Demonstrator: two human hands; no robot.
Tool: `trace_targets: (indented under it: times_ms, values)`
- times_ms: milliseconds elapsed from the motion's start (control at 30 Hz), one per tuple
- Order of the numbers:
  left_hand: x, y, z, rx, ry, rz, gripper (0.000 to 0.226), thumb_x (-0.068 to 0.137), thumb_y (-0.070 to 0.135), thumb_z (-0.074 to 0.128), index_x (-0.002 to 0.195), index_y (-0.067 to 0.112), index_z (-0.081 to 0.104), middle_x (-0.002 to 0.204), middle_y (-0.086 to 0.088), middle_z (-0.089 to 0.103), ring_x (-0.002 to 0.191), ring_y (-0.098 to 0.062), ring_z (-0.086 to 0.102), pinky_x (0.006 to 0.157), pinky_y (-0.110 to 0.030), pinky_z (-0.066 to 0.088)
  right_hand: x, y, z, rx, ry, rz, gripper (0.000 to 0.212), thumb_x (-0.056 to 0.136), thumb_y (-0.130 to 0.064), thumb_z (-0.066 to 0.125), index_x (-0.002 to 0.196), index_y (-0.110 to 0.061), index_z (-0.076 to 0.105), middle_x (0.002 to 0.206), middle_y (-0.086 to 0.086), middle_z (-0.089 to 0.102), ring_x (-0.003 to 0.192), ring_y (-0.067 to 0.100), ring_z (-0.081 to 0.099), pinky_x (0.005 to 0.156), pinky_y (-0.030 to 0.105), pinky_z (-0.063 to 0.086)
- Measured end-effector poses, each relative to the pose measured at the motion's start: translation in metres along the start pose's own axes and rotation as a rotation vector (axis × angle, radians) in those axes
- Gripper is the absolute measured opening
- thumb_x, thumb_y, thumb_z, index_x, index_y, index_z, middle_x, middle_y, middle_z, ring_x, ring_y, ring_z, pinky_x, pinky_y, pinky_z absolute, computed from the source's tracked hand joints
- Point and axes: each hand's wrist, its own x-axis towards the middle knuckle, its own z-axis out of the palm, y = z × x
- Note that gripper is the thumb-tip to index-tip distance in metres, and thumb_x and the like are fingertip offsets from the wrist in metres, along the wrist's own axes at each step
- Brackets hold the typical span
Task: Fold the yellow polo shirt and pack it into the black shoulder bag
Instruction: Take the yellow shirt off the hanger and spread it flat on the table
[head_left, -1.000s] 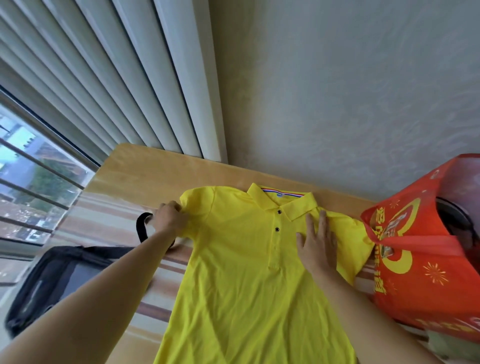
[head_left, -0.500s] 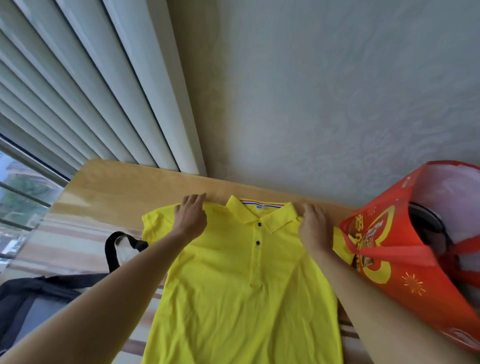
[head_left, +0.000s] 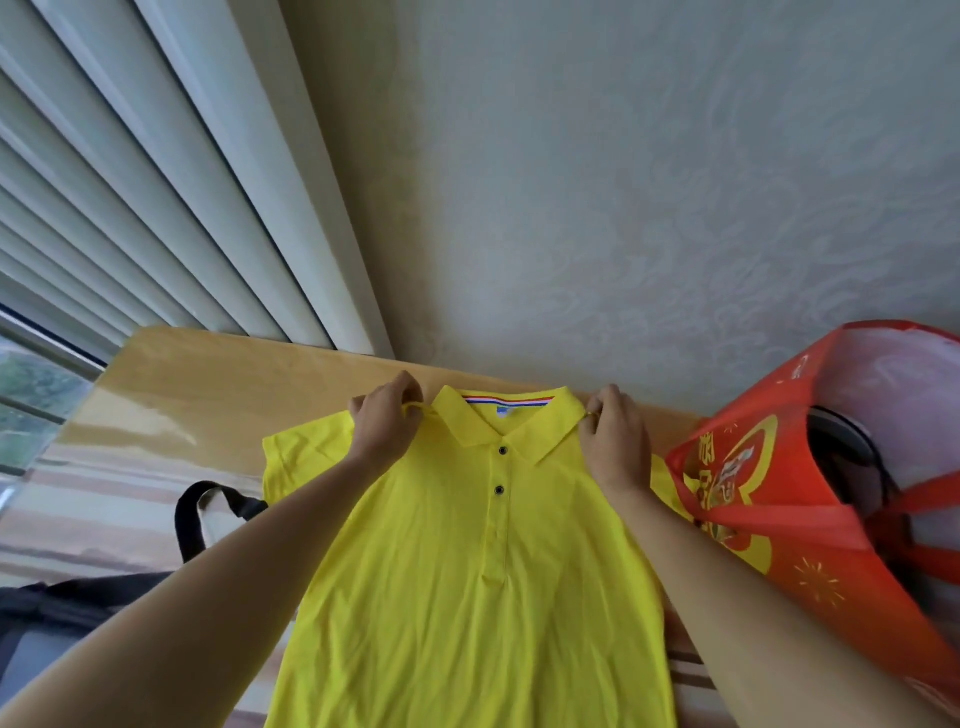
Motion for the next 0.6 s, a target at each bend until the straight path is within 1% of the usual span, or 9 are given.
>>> trace_targets:
  times_ms: [67, 100, 200, 300, 367, 433, 500, 567, 600]
  values:
    - [-0.004, 0.0, 0.002, -0.009, 0.049, -0.022, 0.023, 0.08, 0.01, 0.06, 0.099, 0.022, 0.054, 0.105, 0.002, 0.06, 0.103, -0.025, 0.053, 0.087, -0.038, 0.027, -0.004, 0.0, 0.002, -0.027, 0.018, 0.058, 0.017, 0.085, -0.002, 0.062, 0.097, -0.009, 0.052, 0.102, 0.014, 0.054, 0.084, 0.04, 0.061, 0.064, 0.041, 0.046]
    - [-0.008, -0.001, 0.003, 0.047, 0.087, -0.019, 0.029, 0.078, 0.012, 0.063, 0.105, 0.021, 0.053, 0.113, -0.001, 0.055, 0.108, -0.027, 0.049, 0.088, -0.04, 0.028, -0.007, 0.0, 0.003, -0.038, 0.023, 0.093, 0.02, 0.086, -0.002, 0.064, 0.101, -0.007, 0.052, 0.107, 0.016, 0.052, 0.085, 0.042, 0.062, 0.065, 0.044, 0.05]
    - [-0.029, -0.001, 0.007, 0.275, 0.168, 0.132, 0.043, 0.075, 0.023, 0.065, 0.114, 0.017, 0.049, 0.123, -0.009, 0.043, 0.108, -0.031, 0.042, 0.086, -0.043, 0.035, -0.017, 0.006, 0.006, -0.112, 0.039, 0.027, 0.02, 0.086, -0.004, 0.064, 0.098, -0.005, 0.049, 0.105, 0.017, 0.048, 0.081, 0.042, 0.063, 0.058, 0.046, 0.054]
    - [-0.049, -0.003, 0.016, 0.409, 0.038, 0.343, 0.043, 0.081, 0.037, 0.056, 0.119, 0.02, 0.05, 0.123, -0.008, 0.044, 0.109, -0.033, 0.047, 0.087, -0.043, 0.039, -0.034, 0.011, 0.011, -0.258, -0.021, -0.102, 0.017, 0.082, -0.013, 0.065, 0.093, -0.007, 0.053, 0.095, 0.016, 0.053, 0.084, 0.04, 0.06, 0.057, 0.043, 0.049]
    - [-0.055, -0.014, 0.027, 0.472, -0.086, 0.302, 0.055, 0.088, 0.056, 0.044, 0.135, 0.027, 0.045, 0.136, -0.01, 0.04, 0.126, -0.035, 0.041, 0.101, -0.047, 0.037, -0.043, 0.016, 0.017, -0.307, -0.085, -0.097, 0.029, 0.081, -0.023, 0.067, 0.104, -0.007, 0.057, 0.103, 0.015, 0.055, 0.096, 0.038, 0.057, 0.067, 0.043, 0.05]
    - [-0.058, -0.028, 0.036, 0.516, -0.184, 0.226, 0.072, 0.089, 0.072, 0.029, 0.151, 0.034, 0.026, 0.155, -0.013, 0.024, 0.146, -0.036, 0.018, 0.117, -0.053, 0.021, -0.049, 0.022, 0.024, -0.332, -0.146, -0.073, 0.047, 0.084, -0.033, 0.065, 0.123, -0.008, 0.054, 0.122, 0.015, 0.054, 0.112, 0.037, 0.053, 0.08, 0.045, 0.051]
    - [-0.059, -0.036, 0.041, 0.536, -0.248, 0.209, 0.079, 0.087, 0.077, 0.013, 0.155, 0.038, 0.008, 0.164, -0.01, 0.005, 0.151, -0.031, -0.004, 0.121, -0.054, 0.005, -0.054, 0.028, 0.028, -0.322, -0.2, -0.07, 0.061, 0.089, -0.038, 0.06, 0.141, -0.009, 0.044, 0.143, 0.015, 0.045, 0.129, 0.036, 0.045, 0.097, 0.048, 0.047]
    - [-0.058, -0.035, 0.04, 0.539, -0.273, 0.198, 0.082, 0.084, 0.079, 0.005, 0.155, 0.039, -0.001, 0.165, -0.007, -0.006, 0.151, -0.028, -0.014, 0.121, -0.055, -0.002, -0.06, 0.032, 0.031, -0.301, -0.241, -0.069, 0.069, 0.094, -0.041, 0.056, 0.151, -0.01, 0.032, 0.156, 0.015, 0.032, 0.142, 0.036, 0.032, 0.112, 0.049, 0.036]
    - [-0.06, -0.034, 0.039, 0.542, -0.27, 0.191, 0.081, 0.084, 0.079, 0.006, 0.155, 0.04, -0.002, 0.165, -0.006, -0.008, 0.15, -0.028, -0.016, 0.12, -0.056, -0.004, -0.063, 0.034, 0.031, -0.286, -0.24, -0.077, 0.071, 0.095, -0.04, 0.055, 0.153, -0.01, 0.029, 0.159, 0.015, 0.027, 0.145, 0.036, 0.028, 0.115, 0.049, 0.034]
